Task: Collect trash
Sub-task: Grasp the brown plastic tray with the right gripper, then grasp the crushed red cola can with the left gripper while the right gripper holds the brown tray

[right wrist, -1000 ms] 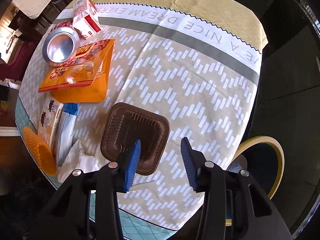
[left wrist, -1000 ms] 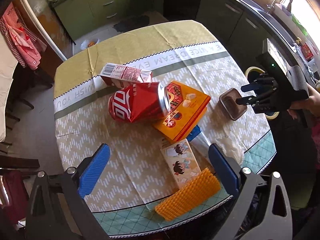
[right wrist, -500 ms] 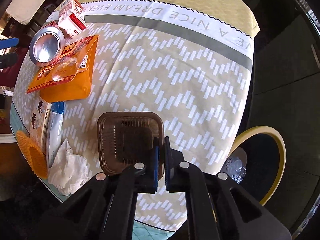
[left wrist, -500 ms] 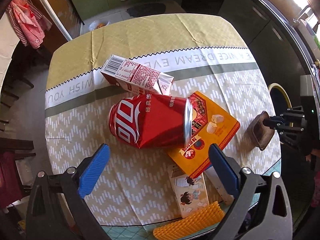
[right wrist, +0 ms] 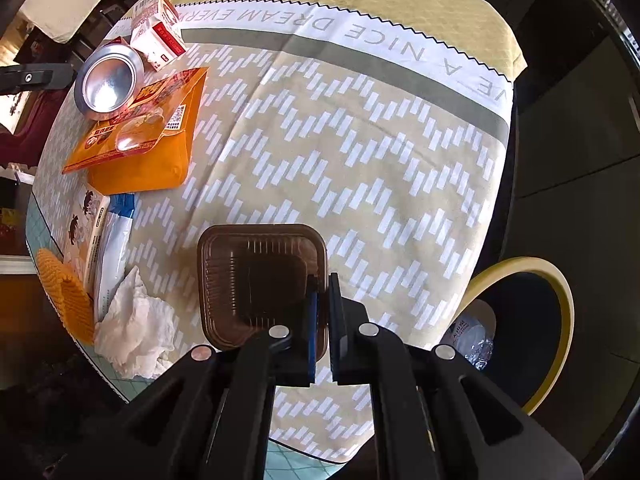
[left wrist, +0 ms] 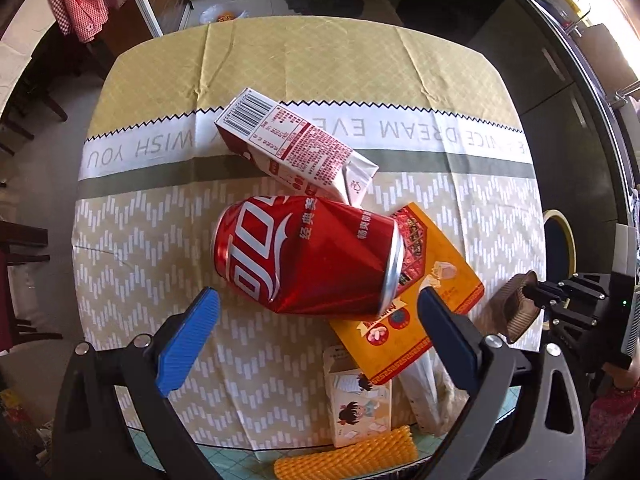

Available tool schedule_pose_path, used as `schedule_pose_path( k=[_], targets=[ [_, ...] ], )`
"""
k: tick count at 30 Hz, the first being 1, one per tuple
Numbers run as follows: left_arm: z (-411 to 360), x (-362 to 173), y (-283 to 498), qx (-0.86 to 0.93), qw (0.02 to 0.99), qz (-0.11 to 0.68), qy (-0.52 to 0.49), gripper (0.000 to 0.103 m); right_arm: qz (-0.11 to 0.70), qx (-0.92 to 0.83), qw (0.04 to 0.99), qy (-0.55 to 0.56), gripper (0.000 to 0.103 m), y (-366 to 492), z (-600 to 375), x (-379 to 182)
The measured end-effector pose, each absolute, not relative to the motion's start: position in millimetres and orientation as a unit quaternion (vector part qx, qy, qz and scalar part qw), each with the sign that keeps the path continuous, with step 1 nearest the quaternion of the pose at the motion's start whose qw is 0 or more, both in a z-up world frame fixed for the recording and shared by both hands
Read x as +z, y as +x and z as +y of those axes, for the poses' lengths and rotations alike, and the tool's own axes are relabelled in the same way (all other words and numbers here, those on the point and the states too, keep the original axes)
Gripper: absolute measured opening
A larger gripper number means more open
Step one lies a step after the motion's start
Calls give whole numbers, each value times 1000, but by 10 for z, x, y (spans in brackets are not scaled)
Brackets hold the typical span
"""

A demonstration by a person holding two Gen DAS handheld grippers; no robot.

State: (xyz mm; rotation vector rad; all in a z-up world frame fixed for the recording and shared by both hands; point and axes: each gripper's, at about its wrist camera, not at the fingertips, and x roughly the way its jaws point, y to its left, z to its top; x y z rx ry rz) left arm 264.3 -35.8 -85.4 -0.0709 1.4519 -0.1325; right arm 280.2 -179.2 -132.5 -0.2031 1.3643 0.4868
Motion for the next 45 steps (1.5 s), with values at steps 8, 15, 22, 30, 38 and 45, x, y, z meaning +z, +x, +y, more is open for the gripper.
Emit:
schedule_pose_path(
  k=[8,15,22,30,38,45],
  targets=[
    [-778,-697,2929,-90,762,641,-27,94,617,225,748,-93,6,2853,-1739,-1246],
    [-1065,-990,3229,-50,757,652,10,94,615,224,751,-87,6,2735,-1842,-1237],
    [-1015,-1021,3100,-97,744,661,1,92,613,224,753,-80,6,2750,-1921,-1293],
    [-1228,-907,2853,-181,732,656,28,92,613,224,754,-80,6,2733,-1968,-1315],
    [-1242,-622,2750,-226,739,603,195,92,610,226,754,-85,6,2667,-1979,-1274],
    [-803,-715,2561,-275,713,553,333,92,611,231,753,-83,5,2710,-1968,-1262]
  ],
)
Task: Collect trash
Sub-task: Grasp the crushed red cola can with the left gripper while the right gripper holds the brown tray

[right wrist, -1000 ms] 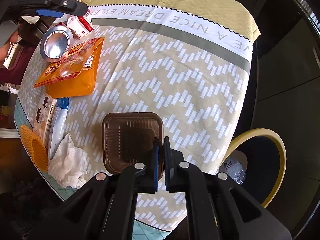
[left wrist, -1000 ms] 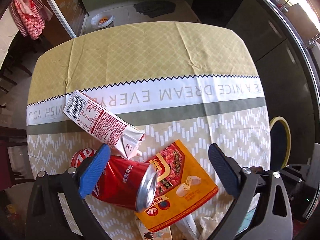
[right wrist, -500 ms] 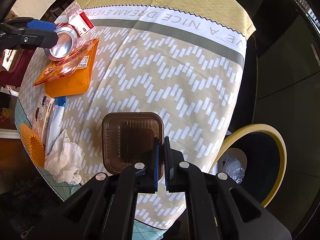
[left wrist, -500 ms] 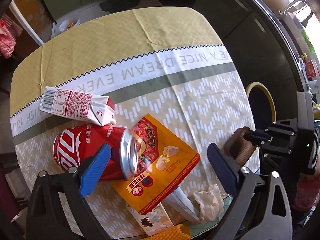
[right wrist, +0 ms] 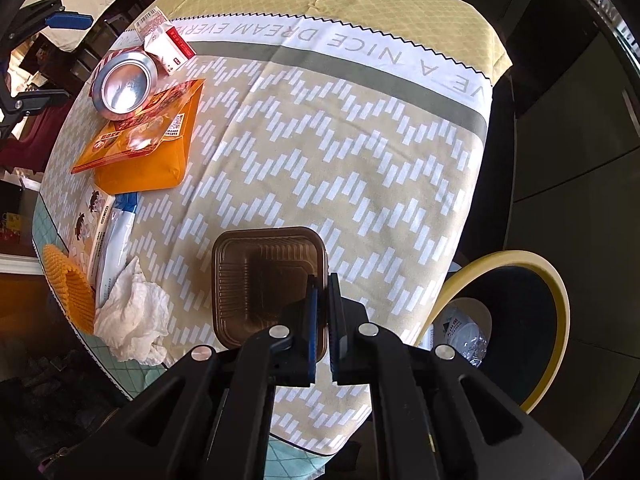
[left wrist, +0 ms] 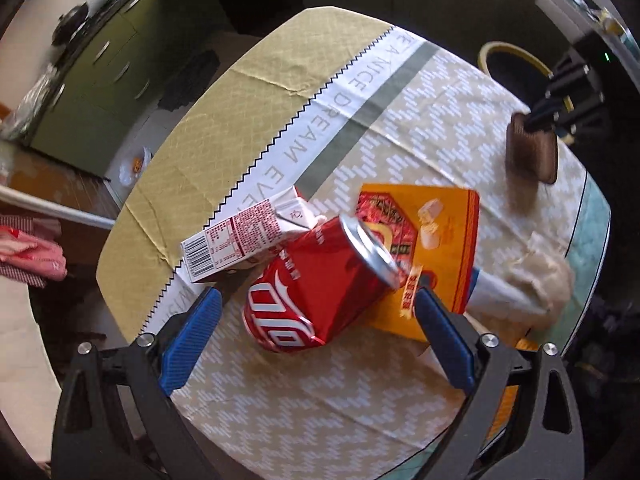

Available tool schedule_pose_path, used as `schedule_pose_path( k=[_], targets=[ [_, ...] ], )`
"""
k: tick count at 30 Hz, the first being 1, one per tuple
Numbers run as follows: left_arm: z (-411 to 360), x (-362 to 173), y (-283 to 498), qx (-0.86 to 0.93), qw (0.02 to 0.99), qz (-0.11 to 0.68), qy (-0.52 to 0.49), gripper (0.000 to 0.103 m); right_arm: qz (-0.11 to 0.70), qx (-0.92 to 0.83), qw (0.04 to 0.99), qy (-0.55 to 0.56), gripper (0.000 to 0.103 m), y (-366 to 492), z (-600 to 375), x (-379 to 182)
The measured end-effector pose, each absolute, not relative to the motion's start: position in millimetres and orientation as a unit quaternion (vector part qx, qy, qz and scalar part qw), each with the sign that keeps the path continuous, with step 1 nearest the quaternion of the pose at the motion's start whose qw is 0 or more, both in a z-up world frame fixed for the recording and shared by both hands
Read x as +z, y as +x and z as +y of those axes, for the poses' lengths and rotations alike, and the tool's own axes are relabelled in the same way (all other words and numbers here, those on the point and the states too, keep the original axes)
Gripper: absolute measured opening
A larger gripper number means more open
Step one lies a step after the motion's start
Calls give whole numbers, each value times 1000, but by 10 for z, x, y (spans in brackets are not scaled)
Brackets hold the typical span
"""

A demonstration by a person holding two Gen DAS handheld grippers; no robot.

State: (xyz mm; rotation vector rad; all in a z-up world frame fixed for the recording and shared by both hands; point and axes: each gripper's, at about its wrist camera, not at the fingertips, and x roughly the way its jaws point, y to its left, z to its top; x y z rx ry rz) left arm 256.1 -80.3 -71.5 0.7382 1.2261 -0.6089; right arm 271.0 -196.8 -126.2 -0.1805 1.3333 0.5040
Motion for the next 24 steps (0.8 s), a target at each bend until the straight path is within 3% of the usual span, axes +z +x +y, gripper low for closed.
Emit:
schedule_pose_path(
  k=[13,24],
  targets=[
    [-699,-1186,2656,-365,660,562,339,85,624,223,744,-87,6,2771,-1820,-1250],
    [-853,-1394,2718,-386,642,559,356,85,628,224,741,-77,6,2805,-1945,-1284]
  ],
)
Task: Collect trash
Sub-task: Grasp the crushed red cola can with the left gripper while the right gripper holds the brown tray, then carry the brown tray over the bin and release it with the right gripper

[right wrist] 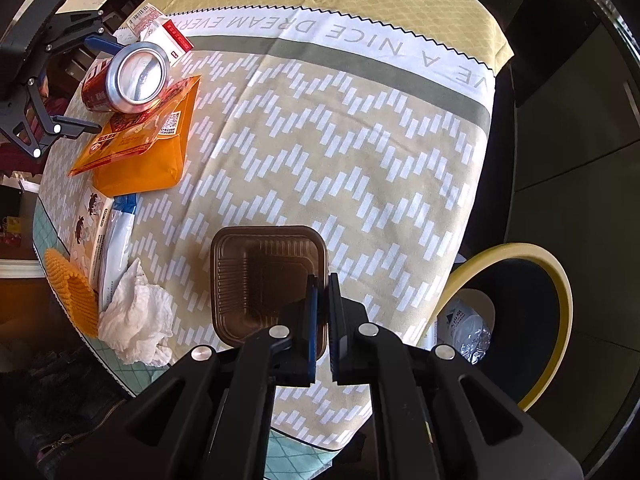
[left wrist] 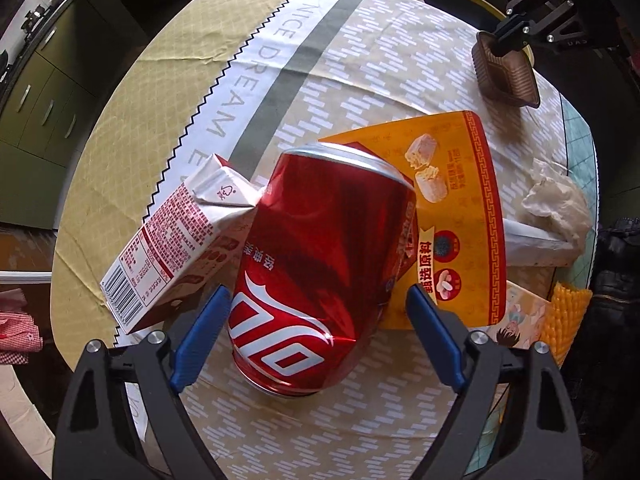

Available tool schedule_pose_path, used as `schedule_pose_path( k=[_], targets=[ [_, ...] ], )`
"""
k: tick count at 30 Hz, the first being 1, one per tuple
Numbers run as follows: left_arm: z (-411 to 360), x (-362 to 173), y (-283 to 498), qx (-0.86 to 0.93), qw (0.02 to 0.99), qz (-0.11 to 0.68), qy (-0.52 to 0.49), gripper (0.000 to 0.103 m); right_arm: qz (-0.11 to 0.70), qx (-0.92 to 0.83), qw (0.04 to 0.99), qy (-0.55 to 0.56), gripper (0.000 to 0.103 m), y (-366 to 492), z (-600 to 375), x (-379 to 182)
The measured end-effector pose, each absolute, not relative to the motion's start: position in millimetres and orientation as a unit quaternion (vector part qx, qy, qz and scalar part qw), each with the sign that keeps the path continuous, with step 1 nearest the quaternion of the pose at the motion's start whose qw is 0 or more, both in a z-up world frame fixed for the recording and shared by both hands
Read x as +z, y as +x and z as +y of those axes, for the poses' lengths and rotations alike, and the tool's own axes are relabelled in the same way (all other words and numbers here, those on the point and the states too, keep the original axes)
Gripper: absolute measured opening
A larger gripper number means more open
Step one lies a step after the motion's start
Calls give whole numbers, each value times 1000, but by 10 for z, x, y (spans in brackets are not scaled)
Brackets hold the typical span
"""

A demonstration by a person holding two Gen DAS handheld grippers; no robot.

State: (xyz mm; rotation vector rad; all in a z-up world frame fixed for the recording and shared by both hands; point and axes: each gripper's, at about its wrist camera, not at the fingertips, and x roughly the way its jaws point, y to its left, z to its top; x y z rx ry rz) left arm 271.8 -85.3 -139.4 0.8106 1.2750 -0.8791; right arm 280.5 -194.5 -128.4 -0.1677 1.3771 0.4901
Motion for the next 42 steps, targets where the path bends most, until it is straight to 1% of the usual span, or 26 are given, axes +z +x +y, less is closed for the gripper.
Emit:
schedule_pose_path(
  k=[5,6,7,8,10,11,18,23,30,35,38,40,42],
  targets=[
    [-924,-1339,2760,-383,663,549,337,85,627,223,742,-74,6,2774,-2019,-1312],
    [-936,-1324,2775,-380,668,547,333,82,627,223,743,-73,6,2775,-2033,-1310],
    [-957,-1320,2804,-379,668,550,329,71,626,223,744,-72,6,2764,-2050,-1313],
    [-969,-1319,2816,-375,669,551,329,63,625,223,745,-71,6,2755,-2063,-1313],
    [-992,-1326,2805,-366,670,549,341,54,623,225,746,-69,6,2728,-2086,-1309],
    [-1000,-1331,2806,-361,671,548,345,53,623,226,746,-69,6,2718,-2102,-1297],
    [-1034,-1304,2609,-340,680,531,374,48,616,222,753,-65,6,2641,-2193,-1255],
    [-934,-1143,2516,-333,693,517,376,44,601,218,767,-51,6,2561,-2378,-1120],
    [-833,-919,2394,-329,714,501,361,42,586,211,782,-15,6,2431,-2740,-981],
    [-750,-837,2346,-325,727,492,352,42,574,171,800,14,6,2374,-3172,-913],
    [-715,-795,2328,-326,734,487,343,42,578,110,808,11,5,2365,-3535,-972],
    [-700,-761,2295,-327,739,483,338,42,588,72,805,1,5,2377,-3737,-1087],
    [-687,-736,2285,-330,743,481,329,42,601,54,797,15,5,2395,-3917,-1256]
  ],
)
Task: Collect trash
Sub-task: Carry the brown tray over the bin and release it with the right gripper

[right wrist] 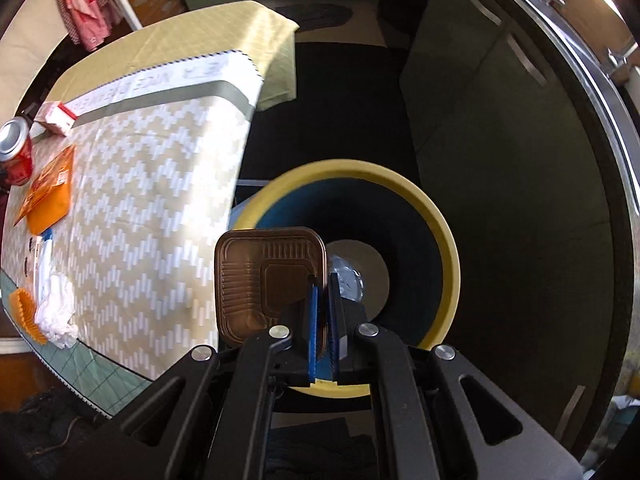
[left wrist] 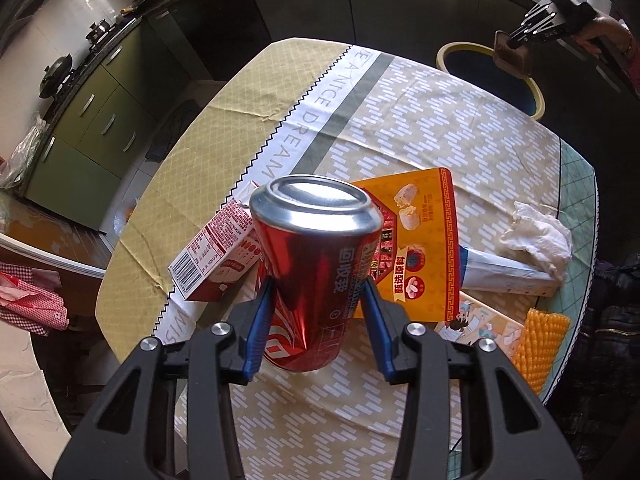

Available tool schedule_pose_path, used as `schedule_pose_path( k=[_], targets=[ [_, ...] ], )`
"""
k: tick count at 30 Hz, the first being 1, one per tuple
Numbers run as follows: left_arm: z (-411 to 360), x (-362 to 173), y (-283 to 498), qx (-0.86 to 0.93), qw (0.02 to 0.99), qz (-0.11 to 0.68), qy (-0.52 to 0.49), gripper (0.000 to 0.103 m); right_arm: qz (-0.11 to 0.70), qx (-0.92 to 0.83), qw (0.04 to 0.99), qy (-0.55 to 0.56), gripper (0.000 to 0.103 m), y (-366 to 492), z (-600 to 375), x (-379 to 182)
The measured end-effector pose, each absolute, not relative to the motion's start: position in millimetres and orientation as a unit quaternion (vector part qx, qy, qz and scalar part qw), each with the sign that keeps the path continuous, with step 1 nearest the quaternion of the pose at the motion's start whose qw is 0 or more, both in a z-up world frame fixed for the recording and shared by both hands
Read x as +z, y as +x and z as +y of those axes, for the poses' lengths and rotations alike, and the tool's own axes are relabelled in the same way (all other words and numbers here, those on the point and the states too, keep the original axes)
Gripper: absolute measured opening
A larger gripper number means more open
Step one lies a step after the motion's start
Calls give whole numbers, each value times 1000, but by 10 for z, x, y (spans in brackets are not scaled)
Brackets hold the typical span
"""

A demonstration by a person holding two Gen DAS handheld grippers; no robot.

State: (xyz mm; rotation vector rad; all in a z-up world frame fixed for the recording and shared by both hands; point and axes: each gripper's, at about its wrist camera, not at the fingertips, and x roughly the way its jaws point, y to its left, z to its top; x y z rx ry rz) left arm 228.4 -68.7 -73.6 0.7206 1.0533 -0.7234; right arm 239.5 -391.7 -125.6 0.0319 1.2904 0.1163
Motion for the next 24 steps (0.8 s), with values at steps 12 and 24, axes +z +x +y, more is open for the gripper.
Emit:
schedule_pose_path(
  k=[12,24],
  targets=[
    [-707,-559,2229,-342,760,464,301,42,603,55,794,56,45,2351,-4204,-1463],
    [-1316,-216,2134,-390,749,433,316,42,588,67,802,85,45,1972,-4395,-1458]
  ],
)
